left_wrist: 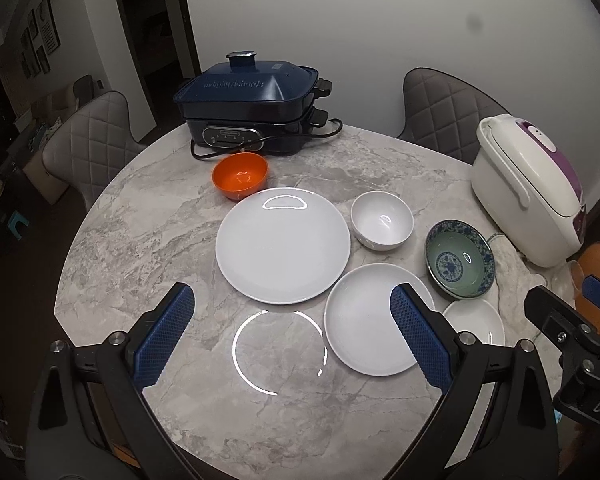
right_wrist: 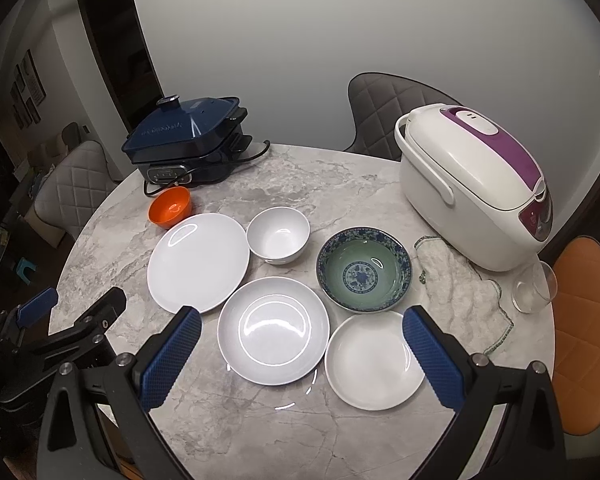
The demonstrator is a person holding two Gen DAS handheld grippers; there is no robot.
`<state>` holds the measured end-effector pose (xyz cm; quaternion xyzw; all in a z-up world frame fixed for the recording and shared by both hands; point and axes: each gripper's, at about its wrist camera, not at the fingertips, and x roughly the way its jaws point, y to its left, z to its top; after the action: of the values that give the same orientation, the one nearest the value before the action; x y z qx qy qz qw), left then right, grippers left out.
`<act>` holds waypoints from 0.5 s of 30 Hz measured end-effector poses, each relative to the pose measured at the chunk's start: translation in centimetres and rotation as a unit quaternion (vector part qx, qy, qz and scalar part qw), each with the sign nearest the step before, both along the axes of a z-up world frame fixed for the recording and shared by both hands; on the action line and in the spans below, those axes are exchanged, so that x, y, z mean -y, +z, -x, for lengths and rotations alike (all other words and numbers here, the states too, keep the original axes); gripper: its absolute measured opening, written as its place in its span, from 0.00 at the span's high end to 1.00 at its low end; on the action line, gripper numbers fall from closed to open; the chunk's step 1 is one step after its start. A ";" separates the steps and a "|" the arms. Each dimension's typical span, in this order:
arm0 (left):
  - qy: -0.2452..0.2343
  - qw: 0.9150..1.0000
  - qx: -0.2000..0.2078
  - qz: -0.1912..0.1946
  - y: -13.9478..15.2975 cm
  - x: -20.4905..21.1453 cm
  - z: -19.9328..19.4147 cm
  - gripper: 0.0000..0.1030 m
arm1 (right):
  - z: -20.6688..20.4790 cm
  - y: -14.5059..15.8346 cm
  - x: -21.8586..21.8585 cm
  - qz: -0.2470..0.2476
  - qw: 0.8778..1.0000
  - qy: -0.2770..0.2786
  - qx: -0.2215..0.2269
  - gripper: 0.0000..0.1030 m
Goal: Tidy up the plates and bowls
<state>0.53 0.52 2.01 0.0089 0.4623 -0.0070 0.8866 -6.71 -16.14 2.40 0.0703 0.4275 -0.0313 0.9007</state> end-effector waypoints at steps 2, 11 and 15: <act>-0.002 1.000 0.000 -0.002 0.0 0.2 0.1 0.04 | 0.0 0.0 0.0 0.000 1.000 0.001 0.000 0.00; 0.007 1.000 -0.005 -0.005 -0.1 -0.1 0.1 0.04 | 0.1 -0.1 0.2 0.002 1.000 -0.001 0.002 0.00; 0.010 1.000 -0.008 -0.007 -0.2 -0.3 0.1 0.04 | 0.1 -0.1 0.1 0.003 1.000 -0.001 0.001 0.00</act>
<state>0.45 0.81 1.83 0.0105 0.4693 0.0053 0.8829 -6.84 -16.27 2.29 0.0682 0.4262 -0.0333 0.9014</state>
